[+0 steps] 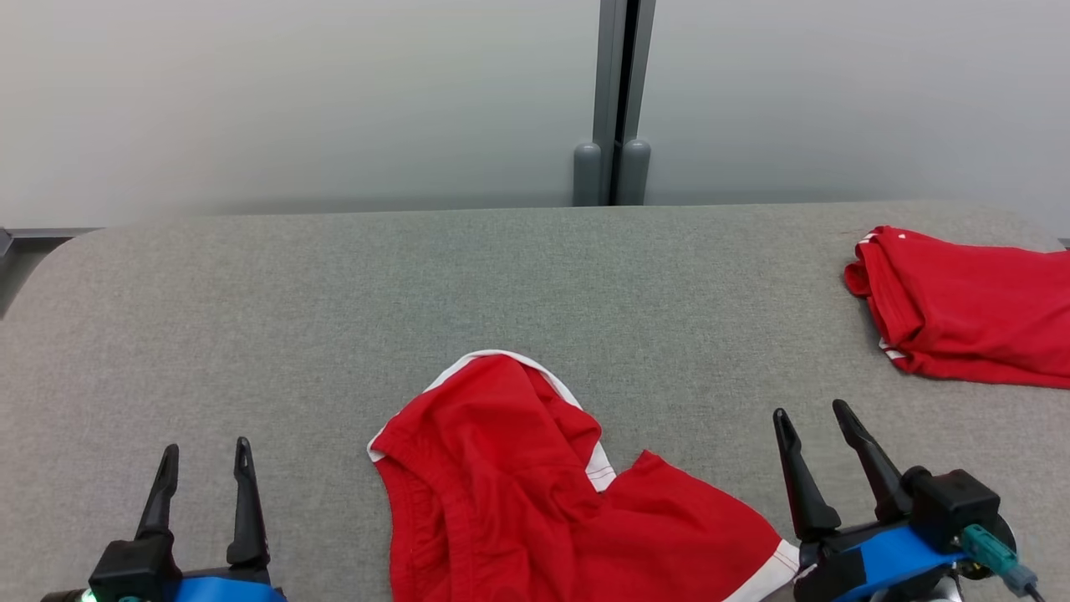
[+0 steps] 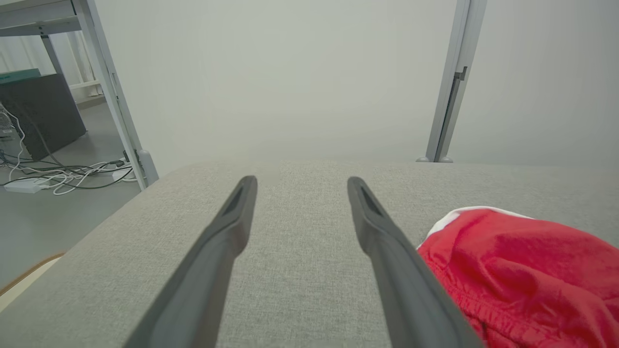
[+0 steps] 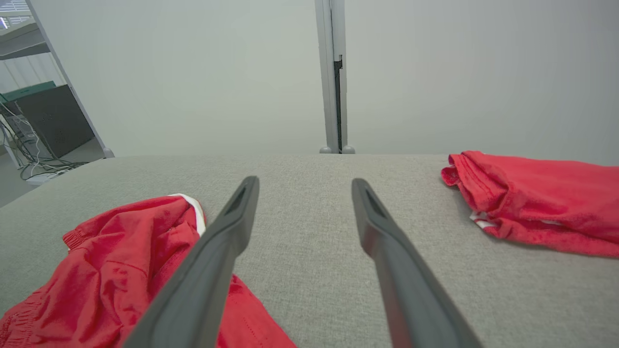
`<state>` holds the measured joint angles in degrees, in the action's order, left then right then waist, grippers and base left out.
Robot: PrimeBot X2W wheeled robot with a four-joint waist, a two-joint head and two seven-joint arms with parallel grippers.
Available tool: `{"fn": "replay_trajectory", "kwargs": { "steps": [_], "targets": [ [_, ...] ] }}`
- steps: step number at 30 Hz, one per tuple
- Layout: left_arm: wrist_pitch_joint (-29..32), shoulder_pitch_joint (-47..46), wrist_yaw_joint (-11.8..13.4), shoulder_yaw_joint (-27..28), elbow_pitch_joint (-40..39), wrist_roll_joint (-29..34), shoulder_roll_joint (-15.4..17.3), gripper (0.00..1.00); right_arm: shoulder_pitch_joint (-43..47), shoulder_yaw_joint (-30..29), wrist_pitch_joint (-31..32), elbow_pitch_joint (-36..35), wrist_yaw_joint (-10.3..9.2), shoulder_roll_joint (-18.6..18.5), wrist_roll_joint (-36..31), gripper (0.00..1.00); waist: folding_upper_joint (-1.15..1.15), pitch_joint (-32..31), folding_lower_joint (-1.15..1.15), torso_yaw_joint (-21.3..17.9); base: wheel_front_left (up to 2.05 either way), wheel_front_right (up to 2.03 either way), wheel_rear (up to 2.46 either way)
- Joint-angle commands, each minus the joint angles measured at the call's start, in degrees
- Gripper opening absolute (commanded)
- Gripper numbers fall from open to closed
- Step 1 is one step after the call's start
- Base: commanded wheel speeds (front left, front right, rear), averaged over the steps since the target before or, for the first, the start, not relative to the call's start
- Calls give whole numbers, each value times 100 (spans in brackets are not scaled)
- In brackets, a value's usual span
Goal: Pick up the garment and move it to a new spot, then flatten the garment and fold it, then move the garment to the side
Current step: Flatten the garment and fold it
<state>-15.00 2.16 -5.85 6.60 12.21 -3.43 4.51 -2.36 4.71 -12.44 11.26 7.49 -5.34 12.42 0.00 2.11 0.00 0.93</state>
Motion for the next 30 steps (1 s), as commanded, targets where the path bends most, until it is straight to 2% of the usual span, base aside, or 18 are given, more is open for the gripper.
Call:
{"fn": "replay_trajectory", "kwargs": {
  "steps": [1, 11, 20, 30],
  "targets": [
    [-24, 71, 29, -7, -6, 32, 36, 100, -8, 11, -34, 4, 1, 22, -96, 100, 0, -21, 0, 7, 0, 0, 0],
    [36, 414, 33, -63, -29, 14, 142, 100, 486, -137, 112, -246, 1, 171, -551, 100, 0, -204, 0, 91, 0, 0, 0],
    [320, 586, 106, -103, -375, -16, 162, 100, 721, -112, 420, -514, 1, 219, -688, 100, 0, -247, 0, 139, 0, 0, 0],
    [355, 522, 133, -161, -445, -46, 191, 100, 706, -139, 478, -595, 1, 235, -697, 100, 0, -140, 0, 111, 0, 0, 0]
  ]
}}
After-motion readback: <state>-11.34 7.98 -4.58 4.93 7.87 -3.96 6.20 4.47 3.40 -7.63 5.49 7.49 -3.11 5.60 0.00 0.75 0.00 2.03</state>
